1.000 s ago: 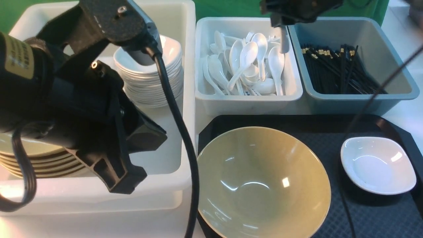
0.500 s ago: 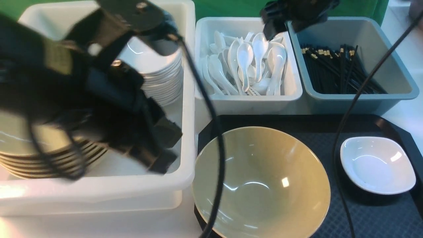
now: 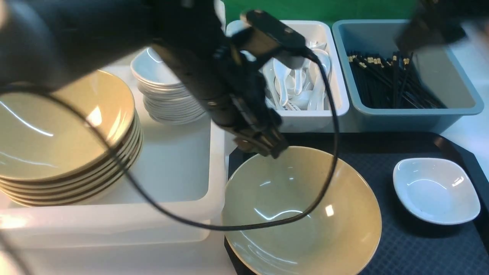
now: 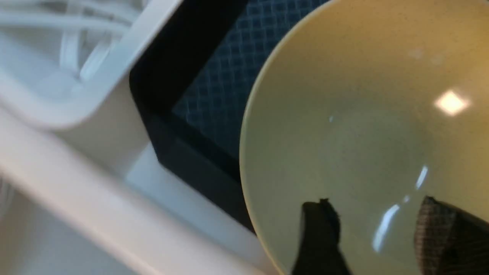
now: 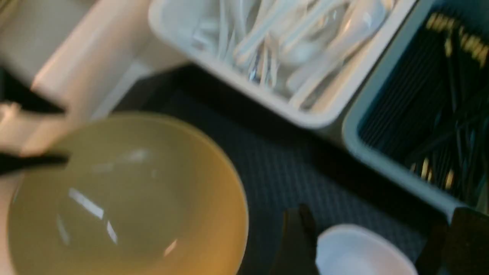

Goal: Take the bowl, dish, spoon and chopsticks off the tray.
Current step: Use the left arm to grab the yellow noodle bowl on the left, then use the left arm to put the noodle bowl into the large storage box on the left

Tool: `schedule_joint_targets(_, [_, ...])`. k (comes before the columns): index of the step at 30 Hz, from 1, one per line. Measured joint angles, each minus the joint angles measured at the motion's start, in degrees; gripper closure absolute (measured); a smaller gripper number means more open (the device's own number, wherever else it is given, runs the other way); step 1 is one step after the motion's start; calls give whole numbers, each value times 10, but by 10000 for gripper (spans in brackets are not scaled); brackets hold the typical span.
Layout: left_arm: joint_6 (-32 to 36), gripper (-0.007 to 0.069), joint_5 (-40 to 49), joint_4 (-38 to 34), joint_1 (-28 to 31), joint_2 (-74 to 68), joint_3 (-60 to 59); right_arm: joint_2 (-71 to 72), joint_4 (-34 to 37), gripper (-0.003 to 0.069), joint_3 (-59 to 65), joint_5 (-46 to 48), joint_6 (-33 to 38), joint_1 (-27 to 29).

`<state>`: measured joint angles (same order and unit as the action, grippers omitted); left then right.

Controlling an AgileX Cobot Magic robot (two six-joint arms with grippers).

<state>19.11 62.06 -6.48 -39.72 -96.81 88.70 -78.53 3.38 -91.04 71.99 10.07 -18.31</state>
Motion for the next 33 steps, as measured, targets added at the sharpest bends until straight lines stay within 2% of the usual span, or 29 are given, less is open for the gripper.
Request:
schedule_joint_targets(1, [17,259,3,1,-3,-21,19,27,0,163,42,-5,1,0])
schedule_joint_targets(6, [28,209,14,17,-8,-103,87,111,-1,170,136,-20,1,0])
schedule_joint_targets(11, [13,204,28,56,-8,-183,151,164,-2,170,173,-25,2,0])
schedule_joint_targets(21, [17,211,31,65,-8,-256,158,173,-2,170,178,-41,2,0])
schedule_joint_targets(23, [17,266,32,65,-8,-264,158,173,-2,170,178,-45,4,0])
schedule_joint_targets(26, [23,420,51,56,-8,-264,161,173,-2,170,178,-55,8,0])
schedule_joint_targets(29, [23,547,90,11,-6,-246,181,173,-2,172,178,-66,10,0])
schedule_joint_targets(33, [24,617,94,-19,-5,-212,211,173,-2,177,178,-78,14,0])
